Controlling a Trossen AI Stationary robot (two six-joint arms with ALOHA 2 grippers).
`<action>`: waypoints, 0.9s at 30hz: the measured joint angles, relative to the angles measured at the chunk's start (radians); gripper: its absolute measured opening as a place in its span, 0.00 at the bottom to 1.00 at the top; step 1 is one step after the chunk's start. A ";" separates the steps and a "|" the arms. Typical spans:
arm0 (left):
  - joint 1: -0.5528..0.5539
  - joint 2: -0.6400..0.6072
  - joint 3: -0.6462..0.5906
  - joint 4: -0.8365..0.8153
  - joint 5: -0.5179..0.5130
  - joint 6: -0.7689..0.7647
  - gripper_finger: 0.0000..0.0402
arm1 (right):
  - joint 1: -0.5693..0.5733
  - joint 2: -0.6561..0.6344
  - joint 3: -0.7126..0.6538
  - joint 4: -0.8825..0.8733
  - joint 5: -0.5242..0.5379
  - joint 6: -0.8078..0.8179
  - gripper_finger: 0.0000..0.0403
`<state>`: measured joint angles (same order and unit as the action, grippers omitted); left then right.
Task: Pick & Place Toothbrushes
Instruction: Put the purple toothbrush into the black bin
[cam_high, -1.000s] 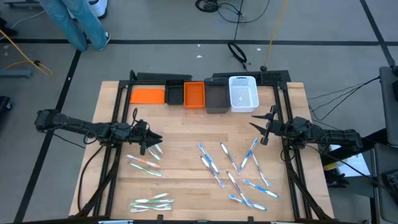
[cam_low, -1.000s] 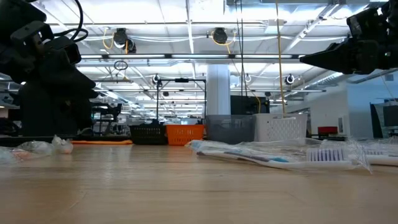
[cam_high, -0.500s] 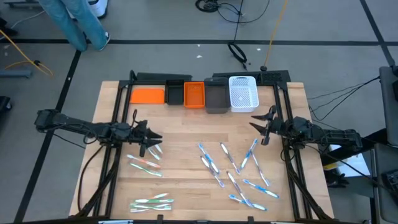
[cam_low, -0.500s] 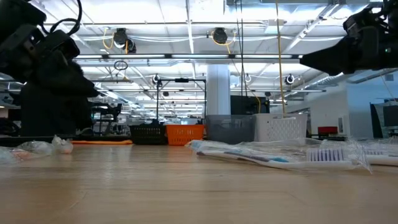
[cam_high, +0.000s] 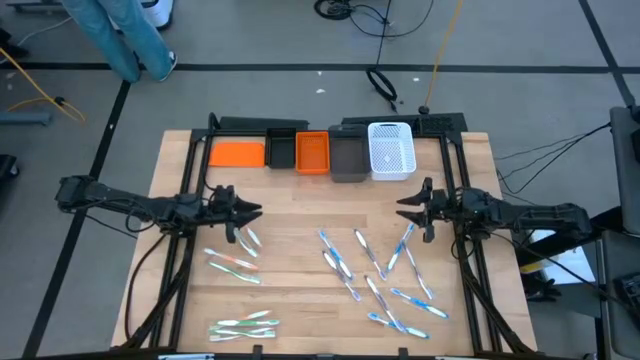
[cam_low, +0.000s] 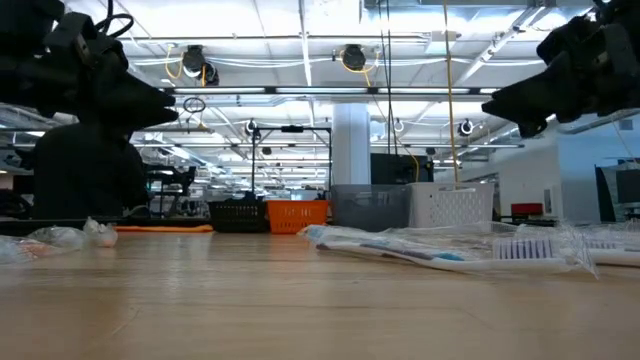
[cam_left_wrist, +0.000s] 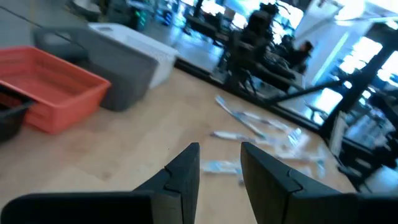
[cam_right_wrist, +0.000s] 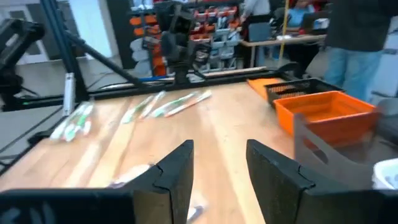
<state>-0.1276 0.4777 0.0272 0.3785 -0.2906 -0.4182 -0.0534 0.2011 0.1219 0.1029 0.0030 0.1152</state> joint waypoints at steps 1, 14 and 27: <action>0.000 0.000 0.000 0.005 -0.024 0.008 0.29 | 0.008 0.030 0.015 0.004 -0.001 -0.001 0.35; 0.000 0.000 0.000 -0.008 -0.053 0.028 0.29 | 0.146 0.515 0.331 -0.270 0.053 0.036 0.27; 0.000 0.000 0.000 -0.009 -0.053 0.074 0.29 | 0.254 0.805 0.574 -0.703 0.025 0.265 0.19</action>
<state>-0.1276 0.4776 0.0269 0.3698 -0.3432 -0.3444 0.2006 1.0065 0.6959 -0.5999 0.0284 0.3802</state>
